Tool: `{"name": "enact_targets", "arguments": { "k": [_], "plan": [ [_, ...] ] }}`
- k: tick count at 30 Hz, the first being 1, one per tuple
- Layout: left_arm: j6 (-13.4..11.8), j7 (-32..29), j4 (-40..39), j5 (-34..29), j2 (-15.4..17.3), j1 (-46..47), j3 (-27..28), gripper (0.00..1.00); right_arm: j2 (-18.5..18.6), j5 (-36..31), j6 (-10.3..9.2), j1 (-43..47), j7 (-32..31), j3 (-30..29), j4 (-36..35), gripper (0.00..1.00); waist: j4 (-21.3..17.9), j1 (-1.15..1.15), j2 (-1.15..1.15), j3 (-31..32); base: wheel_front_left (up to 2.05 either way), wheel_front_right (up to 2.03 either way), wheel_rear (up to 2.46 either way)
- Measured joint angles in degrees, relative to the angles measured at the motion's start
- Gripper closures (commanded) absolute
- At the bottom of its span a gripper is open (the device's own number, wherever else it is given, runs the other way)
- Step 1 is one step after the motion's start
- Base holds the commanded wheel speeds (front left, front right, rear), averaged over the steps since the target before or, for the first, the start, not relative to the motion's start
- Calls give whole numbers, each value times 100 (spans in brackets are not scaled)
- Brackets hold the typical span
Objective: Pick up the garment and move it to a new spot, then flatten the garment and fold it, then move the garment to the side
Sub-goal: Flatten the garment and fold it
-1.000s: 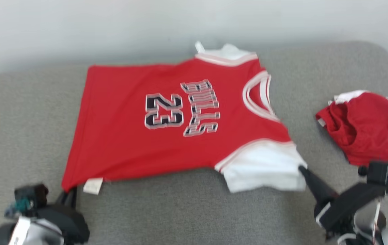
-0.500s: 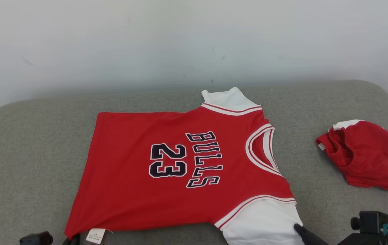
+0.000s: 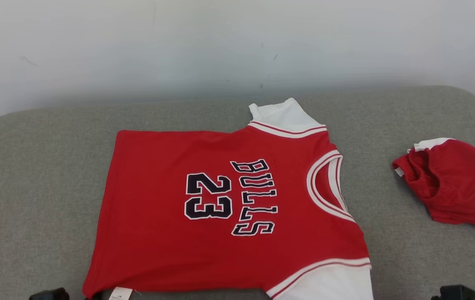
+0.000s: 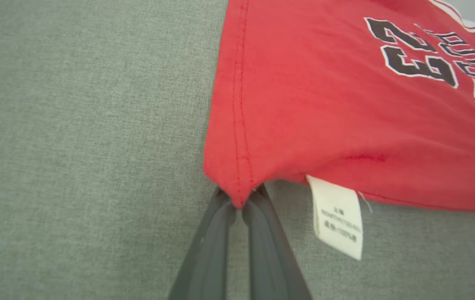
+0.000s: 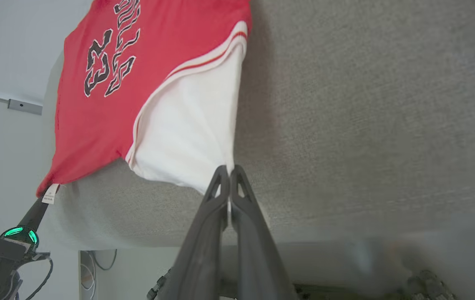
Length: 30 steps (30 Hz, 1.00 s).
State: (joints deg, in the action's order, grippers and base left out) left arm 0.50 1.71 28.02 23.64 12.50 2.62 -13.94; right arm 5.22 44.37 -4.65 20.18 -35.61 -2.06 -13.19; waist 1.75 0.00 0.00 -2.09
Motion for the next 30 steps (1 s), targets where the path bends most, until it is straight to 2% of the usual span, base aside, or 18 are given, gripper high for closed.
{"name": "enact_targets", "arguments": {
  "k": [9, 10, 11, 12, 21, 25, 30],
  "plan": [
    [-49, -120, -33, 3, 23, -12, 5, 99, -7, -10, -96, -21, -218, 70, 154, 100, 45, 0, 0, -138, 0, 0, 0],
    [-48, -178, -62, 3, 30, -16, -16, 80, -8, -12, -97, -58, -223, 76, 183, 48, 47, 0, 0, -145, 0, 0, 0],
    [-46, -222, -67, -1, 34, -17, -46, 30, -7, -27, -97, -89, -247, 91, 197, 0, 47, 0, 1, -152, 0, 0, 0],
    [-40, -250, -66, -2, 41, -18, -81, 0, -4, -54, -97, -102, -277, 112, 205, 0, 48, 0, 1, -159, 0, 0, 0],
    [196, -503, -171, 4, 182, -135, -194, 0, 65, -356, -146, -324, -277, 100, 370, 0, 88, 0, 1, -131, 0, 0, 0],
    [74, -443, -330, 9, 304, -303, -4, 0, 185, -661, -149, -447, -38, -21, 357, 0, 126, 0, 1, -34, 0, 0, 0],
    [-73, 29, -924, -68, 420, -310, 180, 0, 100, -834, -172, -890, 527, -125, 211, 0, 186, 0, 1, 125, 0, 0, 0]
  ]
}}
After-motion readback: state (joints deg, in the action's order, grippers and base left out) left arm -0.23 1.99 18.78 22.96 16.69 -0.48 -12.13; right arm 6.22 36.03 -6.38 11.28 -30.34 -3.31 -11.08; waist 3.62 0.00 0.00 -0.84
